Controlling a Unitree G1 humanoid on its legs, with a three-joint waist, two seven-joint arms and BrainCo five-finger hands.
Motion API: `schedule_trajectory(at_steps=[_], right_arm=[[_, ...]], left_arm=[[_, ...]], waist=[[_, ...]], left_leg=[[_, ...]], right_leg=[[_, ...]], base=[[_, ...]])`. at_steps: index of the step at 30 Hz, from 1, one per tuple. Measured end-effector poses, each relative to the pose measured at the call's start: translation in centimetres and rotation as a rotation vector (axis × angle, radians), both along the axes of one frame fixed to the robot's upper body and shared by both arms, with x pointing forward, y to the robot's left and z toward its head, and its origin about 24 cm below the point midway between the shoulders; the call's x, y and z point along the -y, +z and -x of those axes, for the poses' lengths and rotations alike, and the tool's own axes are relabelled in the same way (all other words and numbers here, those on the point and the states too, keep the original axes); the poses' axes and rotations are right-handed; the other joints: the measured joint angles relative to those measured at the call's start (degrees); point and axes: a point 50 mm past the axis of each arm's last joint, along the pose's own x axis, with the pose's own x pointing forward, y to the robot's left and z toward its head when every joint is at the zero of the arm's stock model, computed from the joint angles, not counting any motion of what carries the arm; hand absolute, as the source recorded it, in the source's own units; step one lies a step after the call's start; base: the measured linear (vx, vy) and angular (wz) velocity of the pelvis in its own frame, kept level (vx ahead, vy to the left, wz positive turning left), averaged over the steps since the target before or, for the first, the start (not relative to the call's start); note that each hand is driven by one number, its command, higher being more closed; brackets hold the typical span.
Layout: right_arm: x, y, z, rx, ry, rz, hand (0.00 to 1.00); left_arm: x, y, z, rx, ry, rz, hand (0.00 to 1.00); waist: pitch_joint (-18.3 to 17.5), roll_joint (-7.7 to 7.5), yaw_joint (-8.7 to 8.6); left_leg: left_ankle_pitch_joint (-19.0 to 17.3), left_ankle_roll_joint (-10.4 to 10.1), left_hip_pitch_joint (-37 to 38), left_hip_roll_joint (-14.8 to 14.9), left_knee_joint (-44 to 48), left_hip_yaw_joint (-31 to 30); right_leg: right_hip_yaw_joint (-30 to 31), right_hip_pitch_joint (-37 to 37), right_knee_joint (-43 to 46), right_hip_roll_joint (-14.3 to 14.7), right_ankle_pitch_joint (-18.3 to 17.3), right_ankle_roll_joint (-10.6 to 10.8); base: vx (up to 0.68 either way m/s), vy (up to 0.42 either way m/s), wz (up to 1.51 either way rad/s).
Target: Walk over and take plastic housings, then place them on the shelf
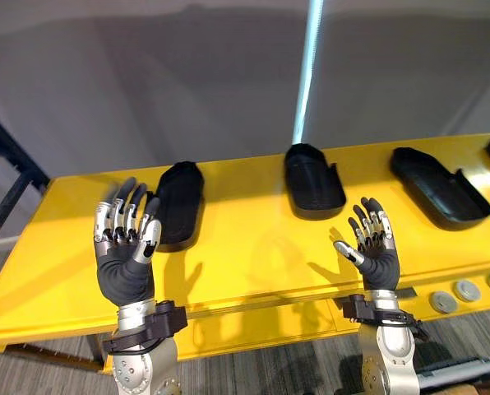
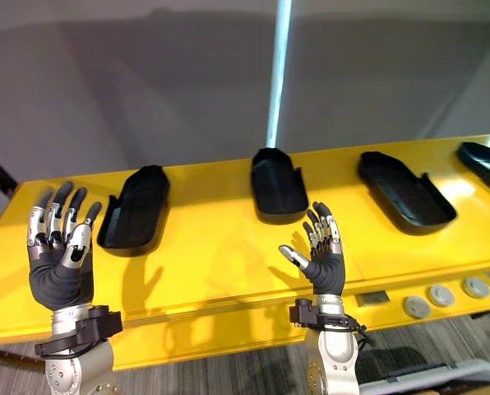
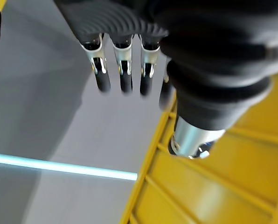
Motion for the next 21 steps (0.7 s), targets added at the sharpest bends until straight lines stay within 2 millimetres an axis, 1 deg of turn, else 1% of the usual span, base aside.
schedule_trajectory(at_steps=[1,2,3,4,5,6,7,8,9,10,11,12,13,14,15,17,18,19,20,21], right_arm=[[0.0,0.3,-0.4,0.014,-0.002,0.055,0.00],[0.1,0.4,-0.4,0.015,-0.009,0.068,0.00],[0.4,0.3,-0.3,0.011,-0.025,0.083,0.00],[0.6,0.1,-0.1,-0.001,-0.036,0.096,0.00],[0.8,-0.2,0.2,-0.013,-0.046,0.104,0.00],[1.1,-1.0,1.1,-0.048,-0.060,0.100,0.00],[1.2,-1.3,1.7,-0.065,-0.070,0.092,0.00],[1.1,-1.6,2.9,-0.080,-0.083,0.067,0.00],[0.8,-1.3,4.0,-0.074,-0.092,0.035,0.00],[0.7,-1.2,4.6,-0.071,-0.099,0.025,0.00],[0.8,-1.0,4.7,-0.064,-0.106,0.020,0.00],[0.8,-1.0,4.6,-0.063,-0.107,0.018,0.00],[0.9,-1.0,4.6,-0.063,-0.120,0.012,0.00],[1.0,-1.1,4.4,-0.065,-0.124,0.011,0.00],[0.8,-1.4,3.8,-0.073,-0.124,0.022,0.00],[1.0,-1.9,3.0,-0.095,-0.134,0.044,0.00],[1.1,-2.3,2.4,-0.110,-0.139,0.049,0.00],[1.0,-2.6,1.9,-0.119,-0.141,0.060,0.00],[1.0,-2.7,1.7,-0.123,-0.141,0.064,0.00],[0.9,-2.9,1.5,-0.134,-0.142,0.076,0.00]], left_arm=[[-0.1,-0.1,-0.2,-0.007,0.050,-0.019,0.00],[-0.1,-0.2,-0.4,-0.013,0.066,-0.027,0.00],[0.0,-0.3,-1.0,-0.019,0.081,-0.030,0.00],[0.3,-0.3,-1.6,-0.019,0.079,-0.029,0.00],[0.5,-0.3,-1.9,-0.015,0.071,-0.028,0.00],[1.2,-0.2,-2.6,-0.008,0.042,-0.023,0.00],[1.6,-0.1,-2.8,-0.005,0.025,-0.022,0.00],[2.2,0.0,-3.2,-0.001,0.005,-0.030,0.00],[2.7,0.1,-3.3,0.004,-0.013,-0.042,0.00],[3.0,0.2,-3.3,0.007,-0.021,-0.057,0.00],[3.6,0.4,-3.5,0.013,-0.040,-0.079,0.00],[3.7,0.4,-3.7,0.013,-0.045,-0.080,0.00],[4.0,0.3,-4.3,0.005,-0.059,-0.085,0.00],[4.0,0.1,-4.6,-0.006,-0.057,-0.088,0.00],[3.9,0.1,-5.0,-0.006,-0.054,-0.093,0.00],[4.0,0.5,-5.3,0.012,-0.057,-0.097,0.00],[3.9,0.9,-5.5,0.031,-0.058,-0.106,0.00],[3.9,1.2,-5.7,0.041,-0.059,-0.120,0.00],[3.8,1.2,-5.8,0.040,-0.057,-0.128,0.00],[3.5,1.2,-5.9,0.040,-0.050,-0.141,0.00]], waist=[[-0.58,1.12,0.63],[-0.80,1.45,0.51],[-0.76,1.34,-0.17],[-0.69,1.22,-1.16],[-0.61,1.21,-1.71],[-0.35,0.94,-2.13],[-0.12,0.59,-2.22],[0.70,-0.75,-2.04],[1.34,-2.39,-1.66],[1.55,-3.21,-1.61],[1.53,-3.39,-1.45],[1.66,-3.47,-1.54],[1.80,-3.75,-1.27],[1.81,-3.54,-1.12],[1.83,-3.51,-0.96],[1.54,-3.45,-0.98],[1.14,-3.82,-0.86],[0.69,-4.17,-0.83],[0.32,-4.41,-0.85],[-0.50,-4.97,-0.87]], left_leg=[[-2.68,-2.58,-1.23,-1.15,4.00,-10.08],[-3.61,-2.96,-1.39,-1.79,4.93,-13.16],[-5.13,-3.44,-1.15,-2.95,5.70,-16.80],[-7.03,-3.19,-1.03,-3.49,5.78,-18.05],[-8.22,-2.84,-0.69,-3.60,5.60,-18.10],[-10.59,-1.57,0.45,-3.80,4.91,-17.44],[-11.73,-0.66,1.17,-4.16,4.73,-16.65],[-13.51,1.16,2.32,-5.58,5.34,-14.17],[-14.43,2.70,2.20,-6.98,7.17,-9.55],[-14.89,3.68,2.03,-7.57,7.97,-6.89],[-13.51,6.51,-0.20,-6.22,7.77,1.64],[-12.94,6.70,-0.55,-6.02,7.61,2.77],[-11.42,7.33,-0.78,-5.51,6.29,6.35],[-9.69,7.90,-0.25,-4.90,3.96,9.80],[-6.65,8.34,1.83,-4.24,-0.40,14.66],[-4.33,8.41,2.91,-3.66,-3.99,18.77],[-3.05,8.41,3.18,-3.22,-6.25,21.75],[-2.16,8.30,3.06,-3.00,-7.96,24.06],[-1.97,8.13,2.80,-2.99,-8.40,24.79],[-1.87,7.42,2.00,-3.22,-8.75,26.16]], right_leg=[[4.52,-2.89,1.73,1.62,0.38,0.06],[5.71,-3.94,2.45,1.97,0.41,0.12],[7.82,-5.85,4.23,2.35,0.36,0.42],[9.27,-7.68,6.14,2.43,0.10,1.05],[9.87,-8.60,7.38,2.46,-0.05,1.35],[11.19,-10.02,10.14,2.46,-0.31,2.15],[12.28,-10.64,11.40,2.42,-0.47,2.69],[15.80,-11.82,12.86,2.22,-0.15,3.48],[20.04,-12.55,11.61,1.79,1.87,4.48],[22.08,-12.72,9.52,1.60,4.37,4.33],[19.51,-14.13,0.66,1.39,16.15,-3.17],[16.80,-14.45,1.16,1.31,16.61,-4.29],[6.47,-15.89,6.63,0.53,12.48,-6.11],[-0.93,-16.37,13.35,-0.51,6.47,-5.78],[-5.87,-14.37,21.28,-1.44,-2.09,-5.40],[-7.10,-11.03,24.42,-2.39,-7.75,-4.36],[-7.46,-8.42,24.43,-3.04,-10.27,-3.64],[-7.94,-5.91,22.97,-3.90,-11.87,-2.78],[-8.20,-4.80,21.83,-4.25,-12.40,-2.66],[-8.26,-2.75,18.36,-4.91,-12.37,-2.71]], base=[[-0.09,0.083,-1.49],[-0.09,0.165,-1.45],[-0.08,0.194,-0.82],[-0.08,0.208,-0.67],[-0.10,0.237,-0.50],[-0.09,0.208,-0.39],[-0.12,0.270,-0.81],[-0.21,0.377,-1.35],[-0.23,0.413,-1.67],[-0.37,0.513,-2.66],[-0.24,0.301,-2.11],[-0.34,0.346,-2.25],[-0.23,0.203,-1.36],[-0.36,0.335,-2.10],[-0.26,0.225,-1.82],[-0.20,0.103,-1.49],[-0.25,-0.025,-1.52],[-0.23,-0.060,-1.31],[-0.21,-0.127,-1.17],[-0.14,-0.159,-1.08]])
